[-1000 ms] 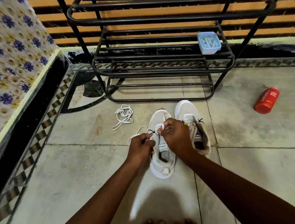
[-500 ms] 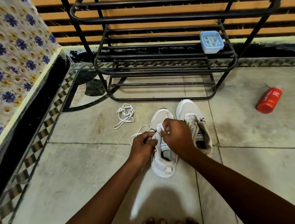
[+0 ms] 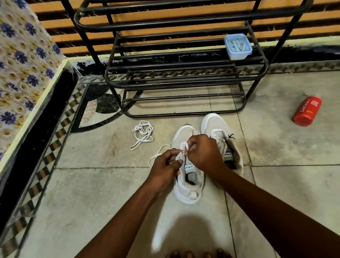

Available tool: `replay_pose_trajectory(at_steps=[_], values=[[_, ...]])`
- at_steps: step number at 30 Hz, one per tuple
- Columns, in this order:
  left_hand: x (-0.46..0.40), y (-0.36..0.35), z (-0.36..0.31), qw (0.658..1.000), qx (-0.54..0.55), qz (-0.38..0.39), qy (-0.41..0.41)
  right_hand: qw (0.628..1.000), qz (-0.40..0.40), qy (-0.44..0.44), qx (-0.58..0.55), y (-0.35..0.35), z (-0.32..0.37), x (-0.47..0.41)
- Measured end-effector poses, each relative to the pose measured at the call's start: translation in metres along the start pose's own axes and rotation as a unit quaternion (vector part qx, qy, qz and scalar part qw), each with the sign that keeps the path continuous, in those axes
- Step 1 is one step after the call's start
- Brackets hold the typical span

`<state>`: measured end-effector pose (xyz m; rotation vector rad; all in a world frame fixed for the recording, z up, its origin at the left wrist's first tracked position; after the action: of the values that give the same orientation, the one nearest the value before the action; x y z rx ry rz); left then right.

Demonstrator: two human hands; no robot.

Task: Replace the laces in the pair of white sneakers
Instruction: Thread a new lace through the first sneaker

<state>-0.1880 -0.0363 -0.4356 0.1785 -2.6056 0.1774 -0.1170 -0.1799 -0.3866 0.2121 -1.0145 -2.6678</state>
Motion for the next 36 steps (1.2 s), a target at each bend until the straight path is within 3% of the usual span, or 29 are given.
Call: replay_pose_trajectory(at_steps=[6,11,15,18,24,28,30,32,34,35,36], values=[[-0.002,0.0,0.002,1.0,0.01,-0.012,0.015,0.996,0.027,0.006,0.083,-0.002,0.005,0.001],[-0.002,0.0,0.0,1.0,0.006,-0.018,0.012,0.999,0.022,0.001,0.024,-0.005,0.007,0.0],[-0.002,0.0,-0.008,0.997,-0.031,-0.049,-0.047,0.997,-0.059,0.025,-0.03,-0.001,-0.001,0.014],[-0.004,0.0,-0.014,0.983,-0.129,-0.079,-0.105,0.995,-0.097,0.033,-0.008,0.0,-0.01,0.033],[-0.009,-0.006,-0.021,0.969,-0.176,-0.134,-0.105,0.988,-0.056,0.135,0.048,-0.009,-0.005,0.053],[0.0,-0.004,-0.051,0.937,-0.226,-0.171,-0.202,0.984,-0.041,0.171,0.033,-0.009,0.002,0.052],[0.005,0.004,-0.075,0.926,-0.182,-0.221,-0.248,0.981,-0.051,0.184,0.046,-0.007,0.005,0.054],[0.004,0.014,-0.099,0.933,-0.039,-0.264,-0.24,0.983,-0.055,0.174,0.013,-0.008,0.002,0.055],[0.001,0.023,-0.114,0.941,0.095,-0.249,-0.207,0.991,-0.044,0.126,0.016,-0.012,-0.007,0.056],[-0.003,0.029,-0.116,0.946,0.09,-0.232,-0.208,0.994,-0.043,0.099,0.026,-0.014,-0.012,0.057],[-0.005,0.034,-0.115,0.948,0.011,-0.215,-0.233,0.995,-0.038,0.083,0.032,-0.016,-0.017,0.057]])
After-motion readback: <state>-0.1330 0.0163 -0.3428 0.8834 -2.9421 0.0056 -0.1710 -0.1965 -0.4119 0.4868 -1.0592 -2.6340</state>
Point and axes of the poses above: each hand's wrist, its own x-axis away from the middle knuckle, its own y-axis out of the back of the hand, z = x × y, the point moved 2 cm from there along -x, towards the middle knuckle, and after that the axes turned 8 degrees about y, right-handed, at the moved point
